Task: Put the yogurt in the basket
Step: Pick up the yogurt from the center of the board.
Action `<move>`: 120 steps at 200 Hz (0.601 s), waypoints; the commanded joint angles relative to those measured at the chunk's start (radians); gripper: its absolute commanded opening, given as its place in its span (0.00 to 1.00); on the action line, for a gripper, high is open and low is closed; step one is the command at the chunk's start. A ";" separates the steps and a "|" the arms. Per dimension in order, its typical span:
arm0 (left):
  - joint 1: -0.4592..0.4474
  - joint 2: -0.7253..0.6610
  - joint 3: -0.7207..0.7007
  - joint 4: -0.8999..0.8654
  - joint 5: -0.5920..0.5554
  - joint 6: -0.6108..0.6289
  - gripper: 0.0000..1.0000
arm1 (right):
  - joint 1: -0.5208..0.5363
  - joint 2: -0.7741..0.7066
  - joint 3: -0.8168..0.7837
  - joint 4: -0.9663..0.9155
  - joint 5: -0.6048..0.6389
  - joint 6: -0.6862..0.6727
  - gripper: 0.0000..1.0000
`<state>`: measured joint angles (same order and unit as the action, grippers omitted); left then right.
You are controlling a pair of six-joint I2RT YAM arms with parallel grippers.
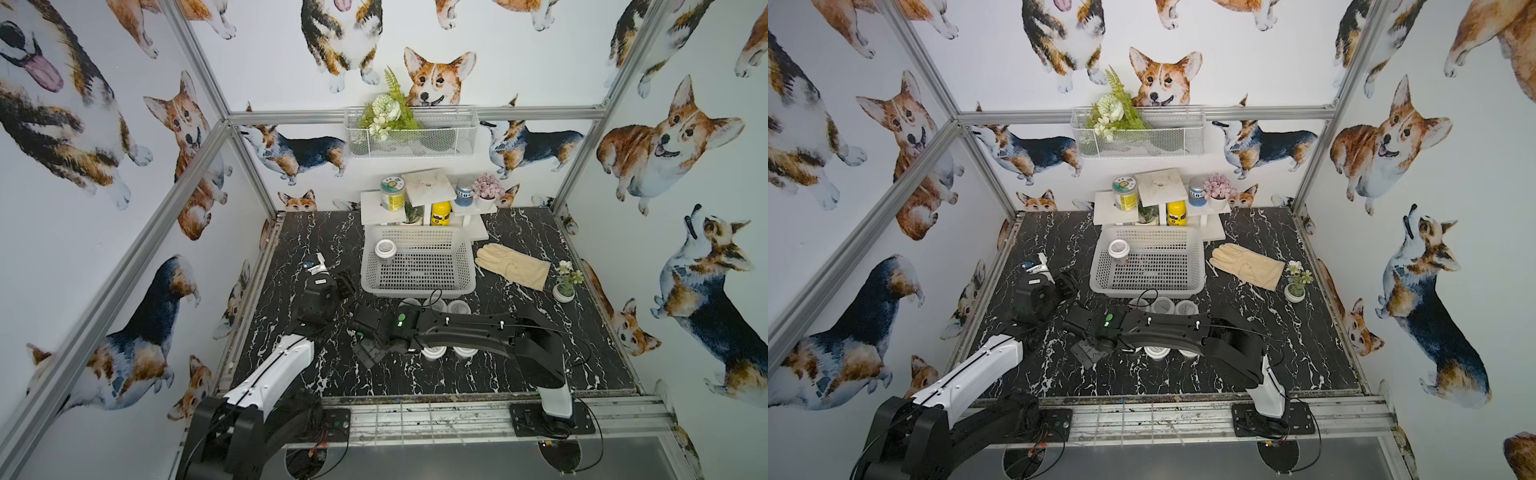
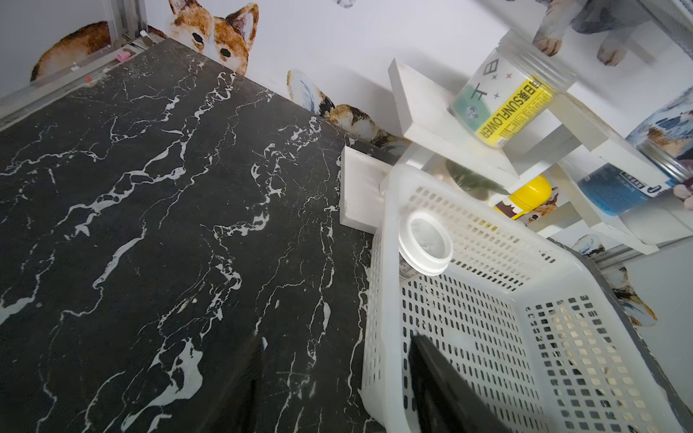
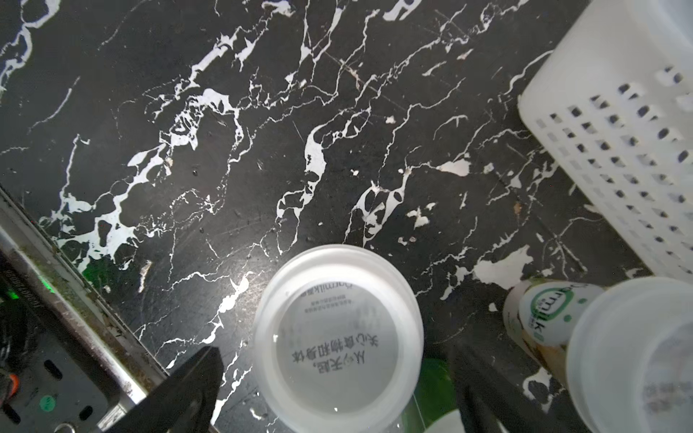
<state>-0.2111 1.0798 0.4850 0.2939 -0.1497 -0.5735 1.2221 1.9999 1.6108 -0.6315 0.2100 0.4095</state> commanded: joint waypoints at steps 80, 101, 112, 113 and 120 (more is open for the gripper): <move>0.002 0.000 0.006 0.013 0.006 0.006 0.64 | -0.007 0.008 -0.004 0.007 -0.009 -0.008 0.67; 0.001 0.000 0.005 0.013 0.006 0.006 0.64 | -0.007 0.007 -0.007 0.007 -0.008 -0.007 0.68; 0.001 0.001 0.006 0.013 0.006 0.006 0.64 | -0.006 0.008 -0.008 0.007 -0.004 -0.005 0.74; 0.001 0.001 0.006 0.013 0.006 0.006 0.64 | -0.007 0.007 -0.008 0.007 -0.004 -0.005 0.75; 0.002 0.001 0.006 0.013 0.006 0.006 0.64 | -0.006 0.008 -0.008 0.007 -0.003 -0.005 0.79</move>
<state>-0.2111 1.0801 0.4850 0.2939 -0.1497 -0.5735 1.2152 2.0029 1.6093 -0.6174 0.2073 0.4084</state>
